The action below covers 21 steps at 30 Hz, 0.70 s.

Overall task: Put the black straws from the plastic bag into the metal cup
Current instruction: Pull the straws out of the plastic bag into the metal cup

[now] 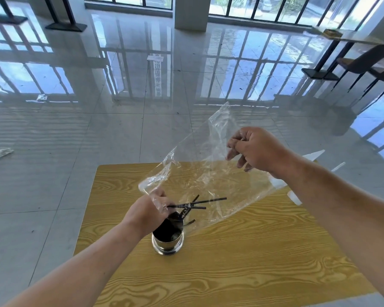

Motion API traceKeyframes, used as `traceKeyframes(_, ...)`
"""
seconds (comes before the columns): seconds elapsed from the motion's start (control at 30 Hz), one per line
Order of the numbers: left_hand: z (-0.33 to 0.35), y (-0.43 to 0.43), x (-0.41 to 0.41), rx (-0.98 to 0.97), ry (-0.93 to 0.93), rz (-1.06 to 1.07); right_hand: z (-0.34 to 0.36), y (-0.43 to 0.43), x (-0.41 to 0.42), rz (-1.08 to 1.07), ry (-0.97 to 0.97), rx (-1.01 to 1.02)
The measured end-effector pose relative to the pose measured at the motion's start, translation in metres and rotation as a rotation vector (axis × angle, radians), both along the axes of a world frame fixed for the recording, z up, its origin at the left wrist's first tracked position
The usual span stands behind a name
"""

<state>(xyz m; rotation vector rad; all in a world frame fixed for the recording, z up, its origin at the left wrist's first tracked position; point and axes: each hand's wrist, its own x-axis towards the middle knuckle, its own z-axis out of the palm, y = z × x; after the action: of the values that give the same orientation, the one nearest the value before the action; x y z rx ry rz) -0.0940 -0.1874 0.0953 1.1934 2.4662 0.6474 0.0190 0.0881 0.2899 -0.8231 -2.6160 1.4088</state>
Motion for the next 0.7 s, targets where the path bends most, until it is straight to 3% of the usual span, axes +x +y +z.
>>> traceKeyframes(0.1,0.006,-0.007,-0.003,0.068,-0.088,0.084,0.006,0.010,0.011,-0.031,0.015,-0.033)
traceKeyframes(0.23,0.012,-0.011,-0.005,0.116,-0.065,0.073,0.012,0.025,0.031,-0.072,0.055,-0.114)
traceKeyframes(0.7,0.000,-0.005,0.005,0.055,-0.138,0.164,-0.003,0.074,0.090,-0.163,0.129,-0.256)
